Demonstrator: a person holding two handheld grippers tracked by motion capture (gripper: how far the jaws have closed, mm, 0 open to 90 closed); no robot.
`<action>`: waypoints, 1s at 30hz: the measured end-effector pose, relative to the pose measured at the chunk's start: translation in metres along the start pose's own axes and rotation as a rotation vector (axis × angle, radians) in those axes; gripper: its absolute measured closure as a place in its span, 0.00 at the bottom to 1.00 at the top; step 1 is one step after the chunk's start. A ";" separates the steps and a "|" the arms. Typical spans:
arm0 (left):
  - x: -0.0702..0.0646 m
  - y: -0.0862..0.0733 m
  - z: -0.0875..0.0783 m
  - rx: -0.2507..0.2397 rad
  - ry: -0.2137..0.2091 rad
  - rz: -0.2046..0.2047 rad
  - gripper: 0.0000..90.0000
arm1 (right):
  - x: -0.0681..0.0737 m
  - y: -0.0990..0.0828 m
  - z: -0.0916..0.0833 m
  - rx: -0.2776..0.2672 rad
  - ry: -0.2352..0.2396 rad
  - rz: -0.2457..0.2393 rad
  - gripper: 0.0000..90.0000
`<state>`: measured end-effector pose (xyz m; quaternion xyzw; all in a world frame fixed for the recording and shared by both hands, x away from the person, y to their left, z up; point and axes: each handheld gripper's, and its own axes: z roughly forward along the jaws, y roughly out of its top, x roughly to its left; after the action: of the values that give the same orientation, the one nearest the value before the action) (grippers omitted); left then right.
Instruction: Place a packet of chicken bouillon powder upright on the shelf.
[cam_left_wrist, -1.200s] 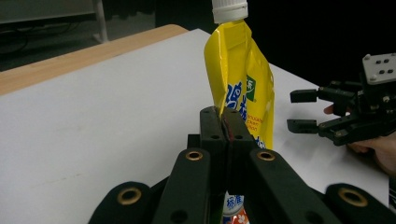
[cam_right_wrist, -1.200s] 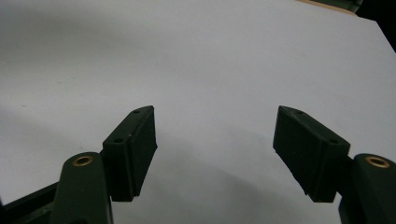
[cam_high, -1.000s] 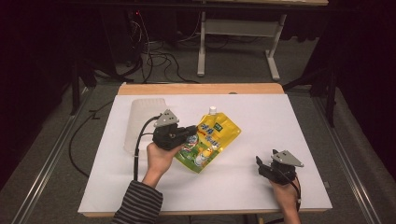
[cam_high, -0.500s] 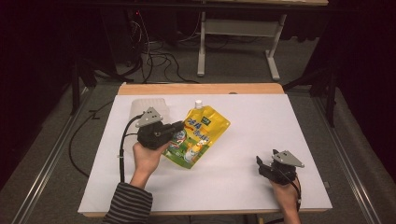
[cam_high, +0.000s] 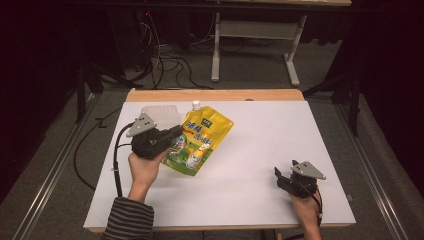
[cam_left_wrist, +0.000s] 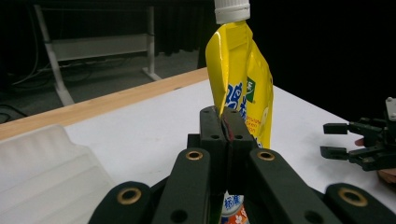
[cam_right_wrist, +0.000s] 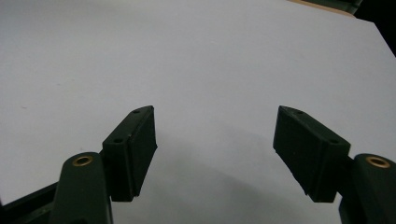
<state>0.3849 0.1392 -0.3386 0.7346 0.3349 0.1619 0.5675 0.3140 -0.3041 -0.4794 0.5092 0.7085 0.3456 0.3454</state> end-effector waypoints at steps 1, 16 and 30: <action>0.001 0.000 -0.002 -0.002 0.007 0.001 0.99 | 0.000 0.000 0.000 -0.001 0.000 -0.001 0.34; 0.014 0.003 -0.024 -0.043 0.096 0.009 0.99 | 0.000 0.000 0.000 0.000 0.000 0.000 0.34; 0.032 0.005 -0.039 -0.076 0.210 0.012 0.99 | 0.000 0.000 0.000 0.003 -0.004 -0.006 0.34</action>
<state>0.3853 0.1885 -0.3264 0.6933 0.3818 0.2542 0.5558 0.3143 -0.3042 -0.4794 0.5080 0.7101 0.3425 0.3470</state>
